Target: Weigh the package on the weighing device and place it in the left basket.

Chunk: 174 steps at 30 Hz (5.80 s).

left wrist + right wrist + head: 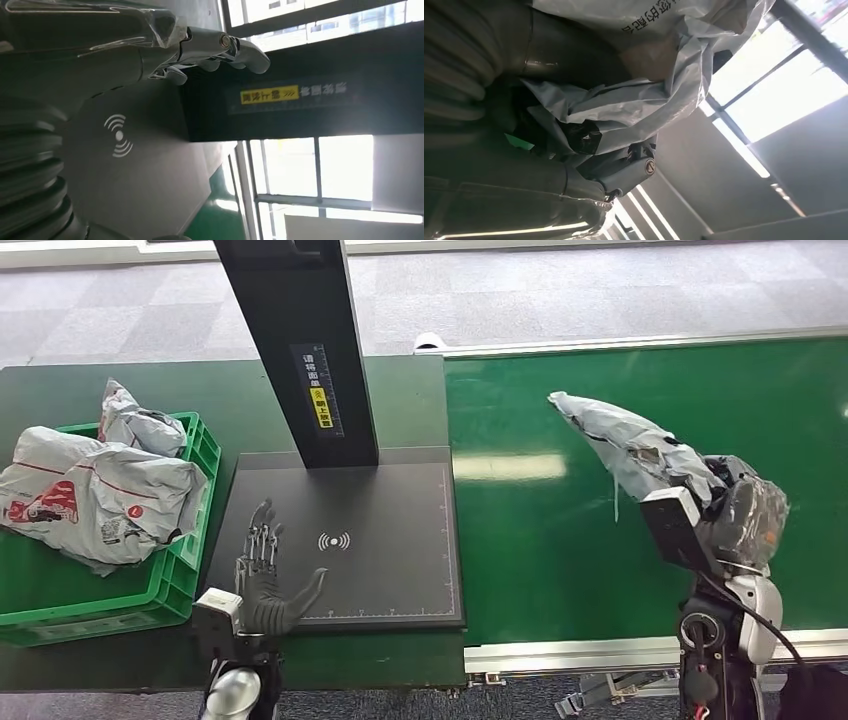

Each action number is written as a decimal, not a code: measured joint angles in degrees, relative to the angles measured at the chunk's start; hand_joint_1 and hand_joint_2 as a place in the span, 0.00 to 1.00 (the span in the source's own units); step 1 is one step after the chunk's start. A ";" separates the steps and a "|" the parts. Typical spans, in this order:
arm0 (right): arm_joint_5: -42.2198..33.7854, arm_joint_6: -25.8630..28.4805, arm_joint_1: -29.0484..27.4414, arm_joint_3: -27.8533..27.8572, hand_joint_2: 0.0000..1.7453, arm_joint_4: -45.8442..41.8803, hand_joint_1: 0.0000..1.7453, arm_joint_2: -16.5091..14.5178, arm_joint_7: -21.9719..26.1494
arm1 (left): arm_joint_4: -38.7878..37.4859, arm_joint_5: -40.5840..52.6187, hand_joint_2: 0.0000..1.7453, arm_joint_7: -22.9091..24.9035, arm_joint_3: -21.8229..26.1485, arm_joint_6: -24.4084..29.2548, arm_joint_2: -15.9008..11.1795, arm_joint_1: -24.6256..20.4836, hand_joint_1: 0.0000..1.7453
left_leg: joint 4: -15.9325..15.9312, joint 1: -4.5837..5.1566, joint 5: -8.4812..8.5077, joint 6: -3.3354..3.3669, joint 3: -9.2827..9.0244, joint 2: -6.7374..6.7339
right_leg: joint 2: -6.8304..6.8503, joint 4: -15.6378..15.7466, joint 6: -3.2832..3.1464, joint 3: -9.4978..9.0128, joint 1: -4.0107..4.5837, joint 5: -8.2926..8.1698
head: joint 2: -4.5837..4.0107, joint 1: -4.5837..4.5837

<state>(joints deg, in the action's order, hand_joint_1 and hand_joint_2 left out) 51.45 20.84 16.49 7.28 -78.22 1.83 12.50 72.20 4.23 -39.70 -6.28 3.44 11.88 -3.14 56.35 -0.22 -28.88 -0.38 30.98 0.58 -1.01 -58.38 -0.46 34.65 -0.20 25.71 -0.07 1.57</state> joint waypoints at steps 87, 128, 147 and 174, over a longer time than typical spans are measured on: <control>-56.64 -41.18 -3.62 -16.65 1.00 7.86 0.00 -8.26 17.35 | -40.57 58.95 1.00 19.59 -22.92 -1.88 -3.88 -34.77 1.00 | 0.01 0.05 0.13 0.05 -0.53 0.17 | 0.20 0.01 0.12 -0.55 -0.04 -0.09 | 0.00 0.00; -54.41 -34.81 -11.53 -5.41 1.00 -3.59 0.00 -9.82 13.84 | -26.29 50.91 1.00 30.68 28.36 29.54 -29.95 -37.99 0.96 | -0.02 -0.04 0.34 -0.20 0.03 0.01 | 0.03 -0.07 -0.08 0.17 0.09 -0.21 | 0.00 -0.02; -55.29 -33.55 -10.74 -4.90 1.00 -2.66 0.00 -9.38 14.56 | -24.13 13.62 1.00 10.96 37.52 -9.01 -26.67 -36.78 0.00 | -0.01 -0.03 0.30 -0.19 0.09 0.03 | 0.02 -0.02 -0.05 0.21 0.08 -0.20 | 0.00 -0.02; -42.50 -24.62 -5.68 -4.15 1.00 7.50 0.00 -9.80 19.67 | 25.08 -7.38 1.00 3.98 11.82 -13.17 -4.38 -4.34 0.00 | -0.01 0.05 0.15 -0.04 0.09 0.05 | 0.02 0.05 -0.01 0.19 -0.04 -0.17 | 0.00 0.00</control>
<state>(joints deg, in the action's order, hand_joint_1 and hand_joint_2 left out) 8.95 -3.78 10.81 3.12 -70.72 -7.97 32.17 97.27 -3.14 -35.73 5.53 -9.73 7.50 -7.48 56.34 -0.17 -28.73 -0.43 31.07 0.62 -0.99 -58.33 -0.47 34.84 -0.24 25.54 -0.07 1.57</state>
